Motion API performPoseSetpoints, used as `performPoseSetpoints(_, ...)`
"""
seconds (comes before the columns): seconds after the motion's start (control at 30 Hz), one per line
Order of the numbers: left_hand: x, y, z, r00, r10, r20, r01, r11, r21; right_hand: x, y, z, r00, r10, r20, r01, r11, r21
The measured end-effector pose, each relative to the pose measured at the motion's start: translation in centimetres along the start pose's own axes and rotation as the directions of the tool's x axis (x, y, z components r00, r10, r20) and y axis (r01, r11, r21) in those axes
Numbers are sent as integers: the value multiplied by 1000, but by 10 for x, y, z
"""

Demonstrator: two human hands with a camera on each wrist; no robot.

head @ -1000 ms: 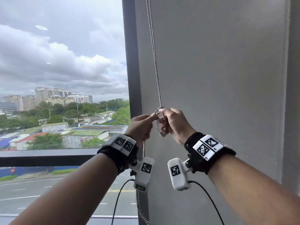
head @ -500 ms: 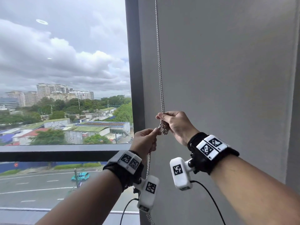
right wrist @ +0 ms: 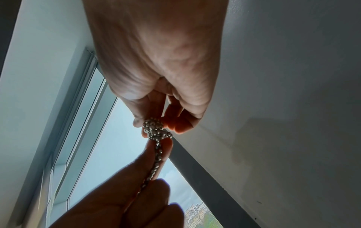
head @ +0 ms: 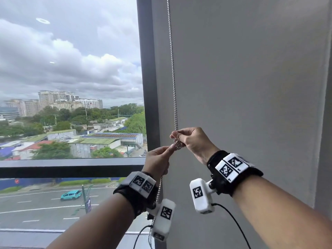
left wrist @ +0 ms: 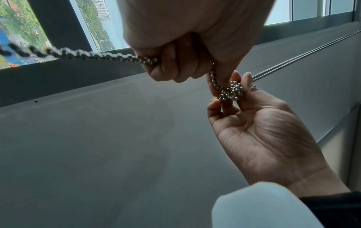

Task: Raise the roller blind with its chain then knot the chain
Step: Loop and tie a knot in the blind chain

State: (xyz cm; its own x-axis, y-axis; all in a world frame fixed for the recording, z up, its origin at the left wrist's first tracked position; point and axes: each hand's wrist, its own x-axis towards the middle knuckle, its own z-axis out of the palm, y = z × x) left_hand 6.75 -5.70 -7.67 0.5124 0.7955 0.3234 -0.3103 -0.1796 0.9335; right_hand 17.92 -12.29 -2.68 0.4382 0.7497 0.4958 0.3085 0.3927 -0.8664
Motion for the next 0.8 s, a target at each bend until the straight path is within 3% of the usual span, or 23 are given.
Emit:
performPoseSetpoints(0.27,-2,-11,-10,998,16,53,-19,998,64,1,3,0,999,-37,-27,34,993,-117)
performPoseSetpoints(0.43,-8,-28,-25,976,-125,176,103,986,130,1,2,-5,998,-26,-50,19,990,-137)
performPoseSetpoints(0.63,-14,-40,-59,941,-247,229,205,960,192,8,6,-27,987,-27,-157,-9,974,-225)
performPoseSetpoints(0.8,-4,4,-53,952,-171,254,184,983,-29,11,8,-35,980,-39,-196,-25,951,-310)
